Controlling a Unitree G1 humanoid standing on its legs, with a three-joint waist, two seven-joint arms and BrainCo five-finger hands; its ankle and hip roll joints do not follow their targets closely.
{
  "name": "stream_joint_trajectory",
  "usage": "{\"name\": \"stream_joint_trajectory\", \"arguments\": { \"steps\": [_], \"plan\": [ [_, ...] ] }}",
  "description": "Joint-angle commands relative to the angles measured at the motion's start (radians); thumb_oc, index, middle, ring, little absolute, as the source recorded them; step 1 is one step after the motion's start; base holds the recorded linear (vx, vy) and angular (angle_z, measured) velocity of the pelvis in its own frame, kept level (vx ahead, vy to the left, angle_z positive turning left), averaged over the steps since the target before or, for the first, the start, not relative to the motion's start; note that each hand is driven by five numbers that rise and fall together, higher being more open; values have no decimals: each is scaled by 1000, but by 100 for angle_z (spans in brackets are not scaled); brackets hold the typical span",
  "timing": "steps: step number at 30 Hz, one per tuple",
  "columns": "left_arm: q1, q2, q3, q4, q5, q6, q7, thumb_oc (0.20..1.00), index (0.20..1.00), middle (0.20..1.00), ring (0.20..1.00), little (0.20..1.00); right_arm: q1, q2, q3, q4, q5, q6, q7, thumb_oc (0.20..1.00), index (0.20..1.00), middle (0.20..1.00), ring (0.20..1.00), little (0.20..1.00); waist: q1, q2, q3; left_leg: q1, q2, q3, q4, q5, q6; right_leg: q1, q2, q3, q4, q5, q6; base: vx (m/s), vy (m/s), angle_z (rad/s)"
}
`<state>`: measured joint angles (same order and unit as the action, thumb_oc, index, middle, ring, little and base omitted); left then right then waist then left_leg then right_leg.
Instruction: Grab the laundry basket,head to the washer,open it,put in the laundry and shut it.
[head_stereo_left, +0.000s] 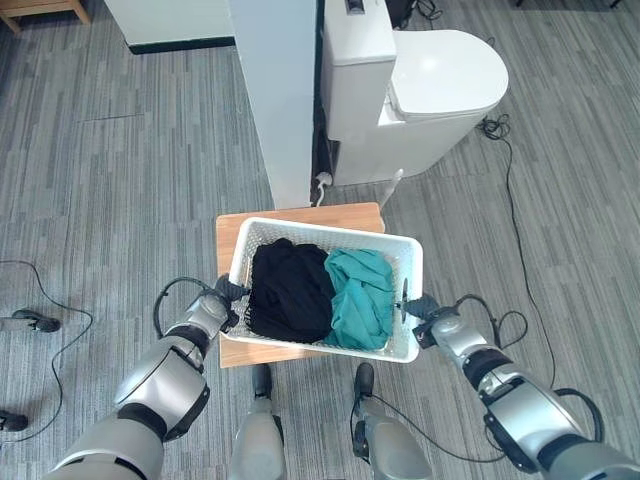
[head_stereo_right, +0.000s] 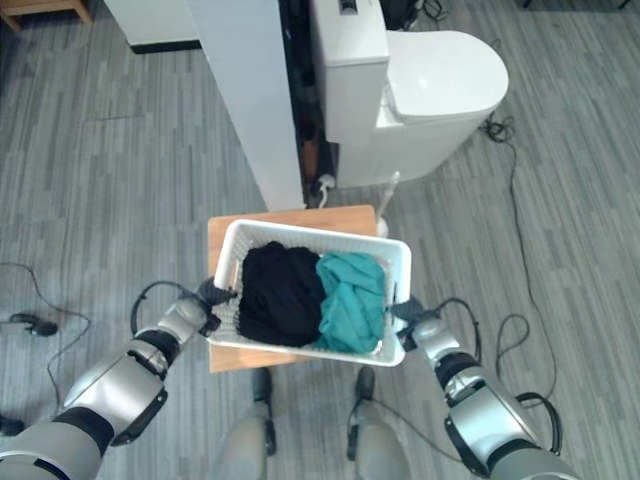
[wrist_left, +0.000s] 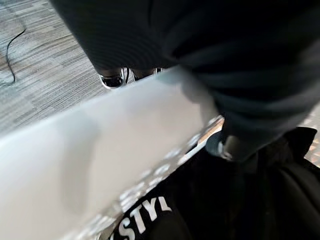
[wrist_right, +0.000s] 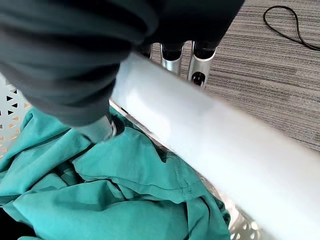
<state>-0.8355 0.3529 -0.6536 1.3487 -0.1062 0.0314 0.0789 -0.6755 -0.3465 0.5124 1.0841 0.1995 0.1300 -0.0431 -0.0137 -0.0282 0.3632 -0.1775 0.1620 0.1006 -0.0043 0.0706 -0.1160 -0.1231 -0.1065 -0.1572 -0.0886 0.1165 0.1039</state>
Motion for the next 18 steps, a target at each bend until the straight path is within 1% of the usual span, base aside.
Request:
{"name": "stream_joint_trajectory", "arguments": {
  "steps": [1,6,9,10,11,12,13,16,17,18],
  "plan": [
    [-4,-114,-32,79,19,10,-38,200,200,200,200,200,-68,10,44,-16,-13,-39,19,200,200,200,200,200,-7,10,15,-91,10,-41,43,40,10,-47,-36,34,126,-98,13,15,-1,-4],
    [37,-118,-44,-6,9,-3,-35,200,200,200,200,200,-27,-42,0,-110,-37,-45,1,200,200,200,200,200,-8,17,-7,-83,7,-45,46,29,11,-35,-37,35,129,-112,14,37,-12,-1],
    [83,-98,-31,-125,-29,-14,-35,200,200,200,200,200,44,-100,-66,-208,-47,-44,-7,200,200,200,200,200,-7,26,-32,-69,4,-49,50,16,14,-19,-40,30,139,-127,14,69,-15,1],
    [124,-76,-28,-237,-62,-19,-45,200,200,200,200,200,103,-132,-114,-275,-50,-44,-5,200,200,200,200,200,-8,32,-50,-55,5,-49,52,7,16,-6,-45,24,148,-137,15,113,-18,1],
    [145,-62,-29,-303,-76,-22,-53,200,200,200,200,200,138,-148,-143,-305,-41,-45,-3,200,200,200,200,200,-8,37,-62,-44,5,-50,51,4,17,3,-47,20,153,-143,15,87,-12,2],
    [149,-60,-30,-308,-77,-19,-53,200,200,200,200,200,144,-148,-146,-310,-42,-43,-3,200,200,200,200,200,-7,36,-63,-42,5,-49,50,3,17,5,-47,20,153,-144,15,60,-7,3],
    [164,-45,-31,-362,-82,-21,-62,200,200,200,200,200,172,-166,-171,-335,-35,-43,2,200,200,200,200,200,-8,40,-73,-32,3,-49,49,0,17,12,-49,19,157,-149,17,76,0,6],
    [211,6,-40,-492,-88,-17,-96,200,200,200,200,200,255,-217,-240,-392,-17,-36,31,200,200,200,200,200,-9,48,-109,11,-1,-49,40,-12,19,52,-53,10,164,-165,18,98,-17,8],
    [233,34,-32,-547,-117,-11,-112,200,200,200,200,200,289,-246,-272,-411,-9,-28,47,200,200,200,200,200,-7,51,-129,34,-5,-50,38,-17,20,78,-54,5,161,-172,18,114,-19,3],
    [234,48,-30,-556,-130,-8,-118,200,200,200,200,200,290,-264,-276,-408,-13,-24,57,200,200,200,200,200,-6,54,-142,46,-6,-51,36,-18,20,91,-55,1,159,-175,17,87,-9,5]
  ]
}}
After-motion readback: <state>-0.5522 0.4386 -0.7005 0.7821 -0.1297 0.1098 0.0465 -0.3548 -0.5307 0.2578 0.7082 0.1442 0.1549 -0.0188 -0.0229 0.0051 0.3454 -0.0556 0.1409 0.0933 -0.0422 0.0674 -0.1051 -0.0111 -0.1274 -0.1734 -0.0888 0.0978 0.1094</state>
